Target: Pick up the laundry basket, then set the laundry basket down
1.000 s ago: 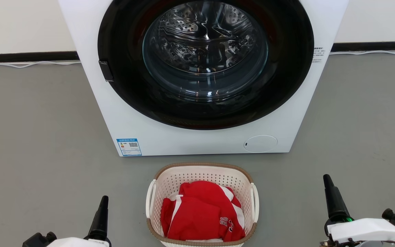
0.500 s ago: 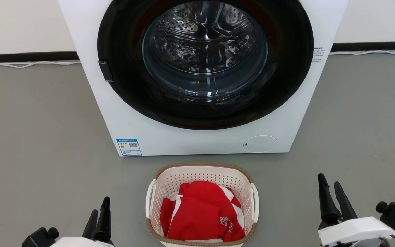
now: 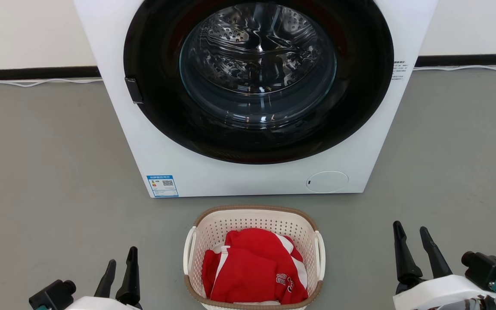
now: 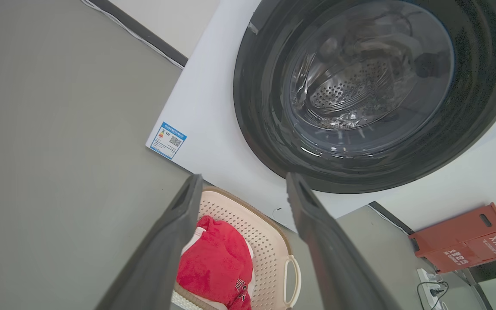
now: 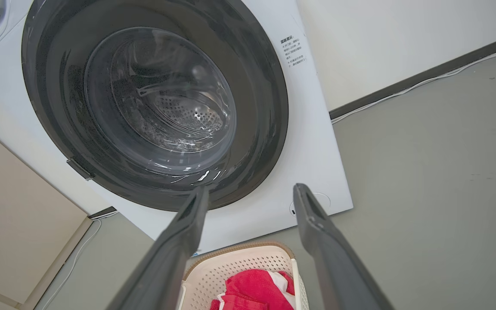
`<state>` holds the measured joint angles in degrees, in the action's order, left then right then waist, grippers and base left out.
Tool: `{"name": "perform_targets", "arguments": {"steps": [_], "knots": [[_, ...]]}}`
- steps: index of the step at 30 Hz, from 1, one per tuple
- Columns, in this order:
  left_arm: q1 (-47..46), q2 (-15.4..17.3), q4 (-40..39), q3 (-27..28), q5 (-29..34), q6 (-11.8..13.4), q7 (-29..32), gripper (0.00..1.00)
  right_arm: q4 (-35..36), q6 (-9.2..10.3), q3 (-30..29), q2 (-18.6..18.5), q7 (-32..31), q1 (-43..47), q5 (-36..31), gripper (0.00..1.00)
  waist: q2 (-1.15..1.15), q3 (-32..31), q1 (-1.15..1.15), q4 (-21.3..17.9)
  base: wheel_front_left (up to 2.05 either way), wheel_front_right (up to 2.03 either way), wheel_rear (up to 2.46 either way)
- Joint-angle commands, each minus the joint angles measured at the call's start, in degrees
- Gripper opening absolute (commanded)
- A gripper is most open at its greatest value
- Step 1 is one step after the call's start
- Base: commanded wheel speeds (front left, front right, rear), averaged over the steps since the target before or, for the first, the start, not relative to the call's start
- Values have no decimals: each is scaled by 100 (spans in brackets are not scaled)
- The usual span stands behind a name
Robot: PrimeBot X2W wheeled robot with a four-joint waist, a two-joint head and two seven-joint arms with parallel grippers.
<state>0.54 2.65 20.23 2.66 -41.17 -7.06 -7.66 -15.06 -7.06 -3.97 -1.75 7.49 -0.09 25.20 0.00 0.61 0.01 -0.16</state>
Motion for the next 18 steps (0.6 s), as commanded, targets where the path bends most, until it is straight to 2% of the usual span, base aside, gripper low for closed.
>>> {"name": "perform_targets", "arguments": {"steps": [1,18], "knots": [[-262,84,-168,154,252,-29,-79,100,120,-29,76,-77,108,-200,-238,100,0,1,0,5,0,0,0],[-268,68,-214,261,1462,-35,-353,100,25,-35,51,-92,377,-237,-1420,100,0,4,-1,-16,0,0,0]]}}
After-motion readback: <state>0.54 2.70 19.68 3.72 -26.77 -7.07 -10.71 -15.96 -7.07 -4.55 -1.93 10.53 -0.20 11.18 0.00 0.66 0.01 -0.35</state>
